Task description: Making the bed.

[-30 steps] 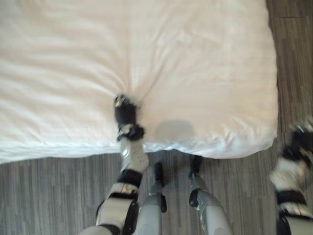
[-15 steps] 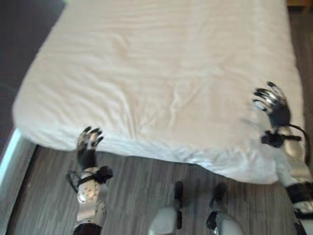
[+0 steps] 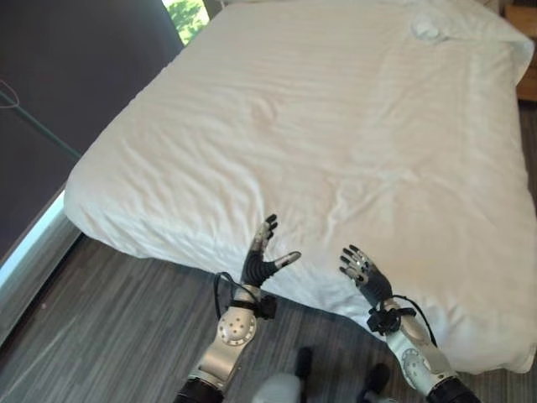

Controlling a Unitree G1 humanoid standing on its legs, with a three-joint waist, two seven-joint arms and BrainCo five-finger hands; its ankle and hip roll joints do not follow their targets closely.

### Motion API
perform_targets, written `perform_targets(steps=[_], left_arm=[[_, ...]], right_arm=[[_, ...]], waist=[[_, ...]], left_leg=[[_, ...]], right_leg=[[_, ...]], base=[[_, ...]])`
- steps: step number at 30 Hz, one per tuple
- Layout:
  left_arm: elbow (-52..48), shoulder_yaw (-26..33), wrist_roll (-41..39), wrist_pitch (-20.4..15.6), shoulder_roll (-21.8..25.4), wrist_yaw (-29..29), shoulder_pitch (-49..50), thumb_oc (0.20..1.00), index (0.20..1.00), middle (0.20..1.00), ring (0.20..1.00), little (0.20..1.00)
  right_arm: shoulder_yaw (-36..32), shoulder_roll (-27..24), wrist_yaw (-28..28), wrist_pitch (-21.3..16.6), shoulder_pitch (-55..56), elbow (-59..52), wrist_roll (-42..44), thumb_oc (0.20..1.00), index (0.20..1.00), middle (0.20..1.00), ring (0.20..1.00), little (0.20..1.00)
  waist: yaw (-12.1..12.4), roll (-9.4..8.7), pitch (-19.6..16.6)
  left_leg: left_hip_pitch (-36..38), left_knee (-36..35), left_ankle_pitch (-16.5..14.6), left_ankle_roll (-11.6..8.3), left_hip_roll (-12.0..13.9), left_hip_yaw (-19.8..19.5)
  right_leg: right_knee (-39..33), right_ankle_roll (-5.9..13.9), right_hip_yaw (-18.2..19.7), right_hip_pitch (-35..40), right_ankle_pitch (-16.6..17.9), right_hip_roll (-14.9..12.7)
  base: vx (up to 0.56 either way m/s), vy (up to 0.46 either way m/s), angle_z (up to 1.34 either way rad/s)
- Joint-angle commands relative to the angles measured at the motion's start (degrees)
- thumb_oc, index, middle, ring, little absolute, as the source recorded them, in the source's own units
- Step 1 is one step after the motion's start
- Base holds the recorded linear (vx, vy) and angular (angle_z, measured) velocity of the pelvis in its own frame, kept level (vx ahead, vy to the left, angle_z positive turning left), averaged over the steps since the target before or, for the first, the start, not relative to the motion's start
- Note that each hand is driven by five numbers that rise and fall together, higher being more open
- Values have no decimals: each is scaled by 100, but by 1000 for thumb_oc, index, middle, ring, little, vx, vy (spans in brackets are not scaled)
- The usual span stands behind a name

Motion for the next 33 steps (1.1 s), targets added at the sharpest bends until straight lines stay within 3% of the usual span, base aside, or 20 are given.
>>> perform_targets(steps=[1, 9, 11, 16, 23, 33], left_arm=[[582, -380, 42, -194, -188, 273, -474, 1000, 1000, 1000, 1000, 1000], [1594, -836, -124, -148, -696, 712, -858, 1000, 1000, 1000, 1000, 1000], [1746, -810, -199, -183, -803, 907, -996, 1000, 1000, 1000, 1000, 1000], [1759, -599, -317, -291, -781, 1105, -1089, 1000, 1000, 1000, 1000, 1000], [1737, -346, -674, -339, -661, 1021, -1190, 1000, 1000, 1000, 1000, 1000], [1854, -378, -867, -356, -716, 807, -1311, 1000, 1000, 1000, 1000, 1000]], right_arm=[[107, 211, 227, -246, 44, -25, 445, 1000, 1000, 1000, 1000, 1000], [-2, 99, -503, -645, -44, 446, -310, 1000, 1000, 1000, 1000, 1000], [23, -93, -928, -784, -171, 450, -1160, 1000, 1000, 1000, 1000, 1000], [-23, -298, -1470, -891, -253, 534, -2134, 1000, 1000, 1000, 1000, 1000], [-152, -502, -2073, -867, -558, 724, -2912, 1000, 1000, 1000, 1000, 1000], [-159, -483, -2287, -887, -937, 628, -3172, 1000, 1000, 1000, 1000, 1000]], waist=[[38, -341, -346], [-308, -481, -485], [-447, -490, -537], [-604, -433, -558], [-679, -317, -521], [-702, -231, -460]], left_leg=[[-74, 26, -131, -147, 108, -81], [132, 26, -277, -92, 159, 149], [178, 26, -314, -79, 167, 248], [236, 26, -350, -65, 193, 362], [192, 26, -343, -68, 182, 460], [188, 26, -372, -64, 179, 505]], right_leg=[[71, 453, 96, 448, -443, -340], [71, 444, 418, 420, -433, -259], [71, 450, 530, 374, -412, -241], [71, 480, 652, 316, -383, -231], [71, 542, 655, 236, -328, -252], [71, 563, 657, 214, -312, -300]], base=[[23, -3, -9], [21, 0, -22], [18, -2, -42], [8, 0, -26], [-5, 3, -7], [-7, -1, -4]])
